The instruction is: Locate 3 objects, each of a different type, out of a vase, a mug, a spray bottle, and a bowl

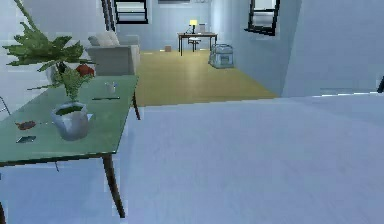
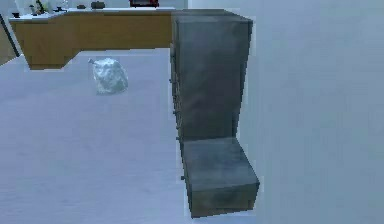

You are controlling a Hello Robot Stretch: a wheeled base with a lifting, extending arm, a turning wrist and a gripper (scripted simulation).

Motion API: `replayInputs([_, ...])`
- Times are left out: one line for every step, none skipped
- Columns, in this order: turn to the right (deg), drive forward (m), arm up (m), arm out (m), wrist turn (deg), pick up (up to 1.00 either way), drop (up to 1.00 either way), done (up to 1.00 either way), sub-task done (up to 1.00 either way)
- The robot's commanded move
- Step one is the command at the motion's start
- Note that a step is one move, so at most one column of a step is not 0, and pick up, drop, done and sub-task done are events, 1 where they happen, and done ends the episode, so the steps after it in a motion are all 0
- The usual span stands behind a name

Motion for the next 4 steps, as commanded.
replayInputs([12.0,0.00,0.00,0.00,0.0,0.00,0.00,0.00,0.00])
replayInputs([0.0,0.85,0.00,0.00,0.0,0.00,0.00,0.00,0.00])
replayInputs([-18.0,0.00,0.00,0.00,0.0,0.00,0.00,0.00,0.00])
replayInputs([0.0,0.75,0.00,0.00,0.0,0.00,0.00,0.00,0.00])
